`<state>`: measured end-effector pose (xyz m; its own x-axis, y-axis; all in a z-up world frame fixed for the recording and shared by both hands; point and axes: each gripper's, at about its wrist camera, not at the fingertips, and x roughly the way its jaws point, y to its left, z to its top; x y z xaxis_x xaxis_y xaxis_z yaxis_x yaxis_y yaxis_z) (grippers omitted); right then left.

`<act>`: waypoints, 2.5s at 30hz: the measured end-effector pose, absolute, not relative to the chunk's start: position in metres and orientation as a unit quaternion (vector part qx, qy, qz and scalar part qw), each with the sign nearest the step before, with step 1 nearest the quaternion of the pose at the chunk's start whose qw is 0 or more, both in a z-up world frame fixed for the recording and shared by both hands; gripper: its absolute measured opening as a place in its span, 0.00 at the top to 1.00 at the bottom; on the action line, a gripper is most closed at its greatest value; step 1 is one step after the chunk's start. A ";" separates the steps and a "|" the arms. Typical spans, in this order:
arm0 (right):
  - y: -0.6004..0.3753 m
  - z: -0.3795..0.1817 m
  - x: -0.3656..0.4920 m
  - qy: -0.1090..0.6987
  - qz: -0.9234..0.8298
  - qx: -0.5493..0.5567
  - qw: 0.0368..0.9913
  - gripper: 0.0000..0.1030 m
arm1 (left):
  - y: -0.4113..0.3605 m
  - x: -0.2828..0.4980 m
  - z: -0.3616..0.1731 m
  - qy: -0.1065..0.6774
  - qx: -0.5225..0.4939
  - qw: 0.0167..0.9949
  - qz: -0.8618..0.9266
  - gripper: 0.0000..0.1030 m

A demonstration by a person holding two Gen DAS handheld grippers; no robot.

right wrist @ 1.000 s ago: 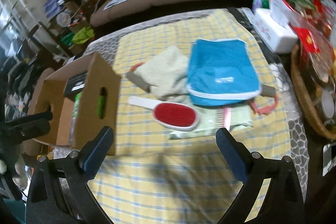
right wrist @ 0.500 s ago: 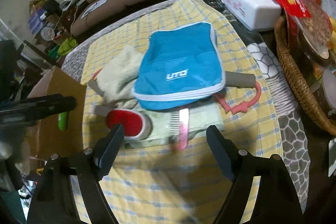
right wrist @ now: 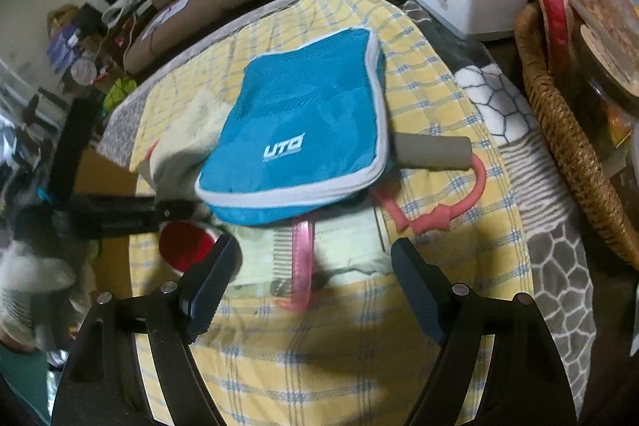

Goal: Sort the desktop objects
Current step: 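Grasp the white fluffy towel with the left gripper while the right grasps the blue UTO pouch, then lift the towel and pouch with both grippers and carry them toward the cardboard box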

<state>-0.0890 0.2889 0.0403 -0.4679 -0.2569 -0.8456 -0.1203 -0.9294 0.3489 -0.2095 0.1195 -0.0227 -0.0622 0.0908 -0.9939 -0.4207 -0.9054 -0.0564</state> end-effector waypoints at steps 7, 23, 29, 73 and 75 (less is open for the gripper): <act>0.307 0.034 -0.094 -0.269 -0.823 0.498 0.048 0.20 | 0.108 -0.204 -0.004 0.102 -0.627 0.203 0.745 0.80; 0.335 -0.017 -0.115 -0.519 -0.732 0.442 0.022 0.86 | 0.109 -0.206 0.015 0.071 -0.627 0.233 0.740 0.82; 0.334 0.018 -0.103 -0.501 -0.767 0.400 0.025 0.91 | 0.099 -0.205 0.049 0.052 -0.609 0.244 0.753 0.83; 0.199 0.250 -0.026 -0.311 -0.872 0.372 0.073 0.93 | 0.002 -0.082 0.154 0.049 -0.587 0.279 0.758 0.53; 0.202 0.244 -0.028 -0.307 -0.872 0.376 0.071 0.93 | 0.012 -0.080 0.132 0.054 -0.599 0.271 0.752 0.51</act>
<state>-0.0283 0.2018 0.2444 -0.7078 -0.3539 -0.6113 -0.1066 -0.8020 0.5877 -0.0797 0.0116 0.1320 -0.1357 0.3429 -0.9295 -0.4726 -0.8470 -0.2435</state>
